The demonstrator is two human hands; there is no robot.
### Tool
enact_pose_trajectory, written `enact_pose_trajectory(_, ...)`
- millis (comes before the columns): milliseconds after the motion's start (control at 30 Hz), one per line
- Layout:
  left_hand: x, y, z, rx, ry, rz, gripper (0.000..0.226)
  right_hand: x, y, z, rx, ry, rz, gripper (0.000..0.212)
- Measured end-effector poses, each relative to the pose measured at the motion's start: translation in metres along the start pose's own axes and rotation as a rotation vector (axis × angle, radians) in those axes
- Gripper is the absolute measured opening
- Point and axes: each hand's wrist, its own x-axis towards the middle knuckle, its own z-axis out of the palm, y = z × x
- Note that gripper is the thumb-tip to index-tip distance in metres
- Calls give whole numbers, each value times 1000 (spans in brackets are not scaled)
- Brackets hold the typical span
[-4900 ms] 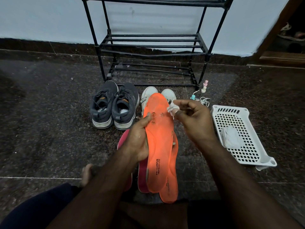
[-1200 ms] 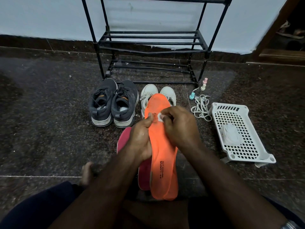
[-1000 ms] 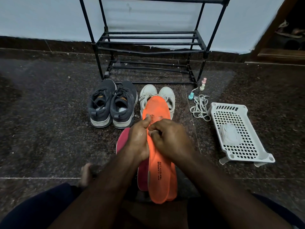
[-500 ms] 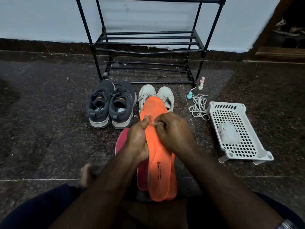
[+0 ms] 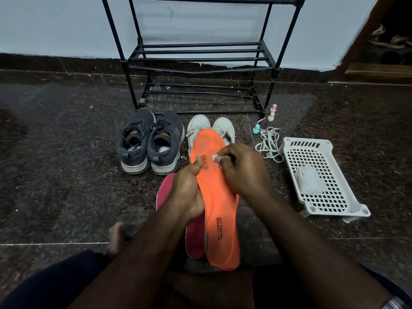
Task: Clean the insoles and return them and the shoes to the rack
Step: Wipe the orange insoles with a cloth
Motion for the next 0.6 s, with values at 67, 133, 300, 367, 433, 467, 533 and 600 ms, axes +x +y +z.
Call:
enact_pose_trajectory(67, 0, 2, -2, -17, 8, 2, 44, 5, -3, -14, 301, 7, 105, 15)
enact_pose_trajectory(133, 2, 5, -4, -13, 25, -8, 44, 11, -1, -28, 509, 48, 136, 24)
enact_pose_trajectory(300, 1, 9, -5, -18, -26, -44, 48, 14, 15, -33, 274, -41, 121, 20)
enact_pose_trajectory(367, 2, 9, -6, -25, -60, -62, 51, 10, 14, -25, 132, -100, 69, 17)
enact_pose_trajectory(433, 2, 7, -7, -23, -105, -94, 52, 7, 10, -18, 52, -77, 17, 16)
enact_pose_trajectory(467, 2, 6, -8, -13, -123, -109, 52, 7, 9, -15, 22, -53, 1, 16)
enact_pose_trajectory(533, 3, 4, -9, -2, -127, -116, 49, 5, 7, -9, -36, -19, -24, 17)
enact_pose_trajectory(600, 6, 4, -10, -25, -115, -104, 49, -2, 2, -2, -74, -33, -72, 19)
